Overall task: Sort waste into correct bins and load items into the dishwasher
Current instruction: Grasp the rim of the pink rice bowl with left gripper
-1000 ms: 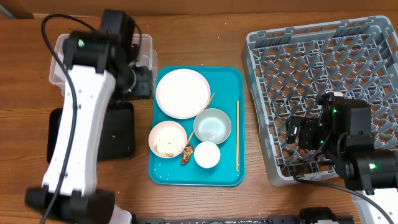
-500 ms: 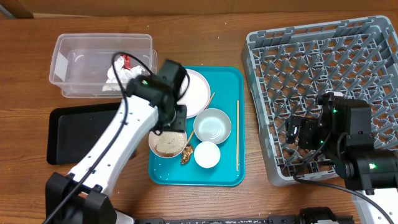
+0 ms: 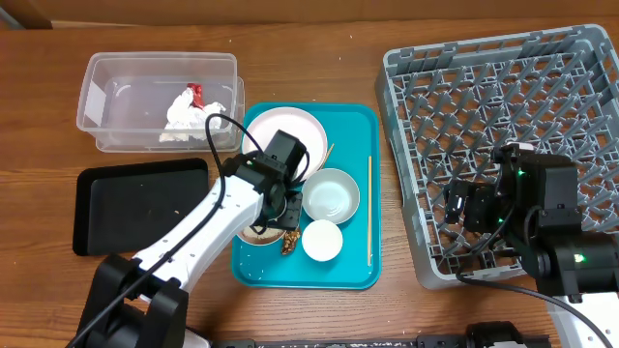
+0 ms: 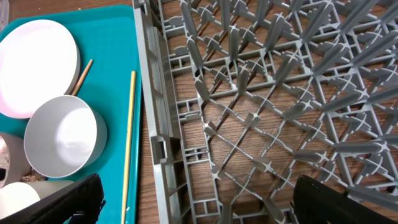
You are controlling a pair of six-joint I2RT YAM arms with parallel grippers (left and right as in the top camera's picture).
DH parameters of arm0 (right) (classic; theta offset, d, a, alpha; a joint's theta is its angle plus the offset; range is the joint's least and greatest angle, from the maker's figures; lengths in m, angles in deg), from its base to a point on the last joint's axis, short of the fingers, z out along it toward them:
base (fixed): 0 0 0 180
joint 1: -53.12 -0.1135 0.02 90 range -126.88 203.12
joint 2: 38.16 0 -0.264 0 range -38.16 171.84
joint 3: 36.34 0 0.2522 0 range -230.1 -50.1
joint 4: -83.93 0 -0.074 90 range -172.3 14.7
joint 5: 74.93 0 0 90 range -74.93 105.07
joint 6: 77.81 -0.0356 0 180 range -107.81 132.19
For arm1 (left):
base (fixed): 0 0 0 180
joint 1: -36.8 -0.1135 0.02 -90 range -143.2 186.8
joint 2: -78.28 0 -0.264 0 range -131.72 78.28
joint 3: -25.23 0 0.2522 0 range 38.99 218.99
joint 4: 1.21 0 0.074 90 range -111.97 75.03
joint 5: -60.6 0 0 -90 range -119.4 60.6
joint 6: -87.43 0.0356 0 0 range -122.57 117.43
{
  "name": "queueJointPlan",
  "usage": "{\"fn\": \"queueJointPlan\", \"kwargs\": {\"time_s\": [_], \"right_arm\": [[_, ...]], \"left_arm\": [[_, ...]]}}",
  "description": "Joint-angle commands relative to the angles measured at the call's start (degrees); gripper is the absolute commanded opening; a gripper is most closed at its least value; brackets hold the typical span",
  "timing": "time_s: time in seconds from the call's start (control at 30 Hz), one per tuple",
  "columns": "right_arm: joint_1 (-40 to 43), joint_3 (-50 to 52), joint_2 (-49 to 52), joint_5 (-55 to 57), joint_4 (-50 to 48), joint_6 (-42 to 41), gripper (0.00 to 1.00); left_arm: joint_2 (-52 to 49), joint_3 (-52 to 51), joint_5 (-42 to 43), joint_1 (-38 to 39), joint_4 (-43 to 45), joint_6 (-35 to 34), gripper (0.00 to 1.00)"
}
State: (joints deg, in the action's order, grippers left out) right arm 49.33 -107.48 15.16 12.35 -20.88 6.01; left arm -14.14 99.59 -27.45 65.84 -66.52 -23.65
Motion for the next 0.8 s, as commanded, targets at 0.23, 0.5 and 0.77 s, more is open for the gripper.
{"fn": "queueJointPlan", "kwargs": {"time_s": [0.23,0.5,0.77], "right_arm": [[-0.22,-1.57,-0.20,0.09,-0.17,0.24,1.00],[-0.22,-1.57,-0.20,0.09,-0.17,0.22,1.00],[-0.22,-1.57,-0.20,0.09,-0.17,0.22,1.00]], "left_arm": [[-3.76,-2.23,1.11,2.34,2.51,-0.81,0.42],[-4.33,-2.23,1.07,2.56,2.51,-0.81,0.25],[-4.33,-2.21,1.07,2.54,2.29,-0.83,0.04]]}}
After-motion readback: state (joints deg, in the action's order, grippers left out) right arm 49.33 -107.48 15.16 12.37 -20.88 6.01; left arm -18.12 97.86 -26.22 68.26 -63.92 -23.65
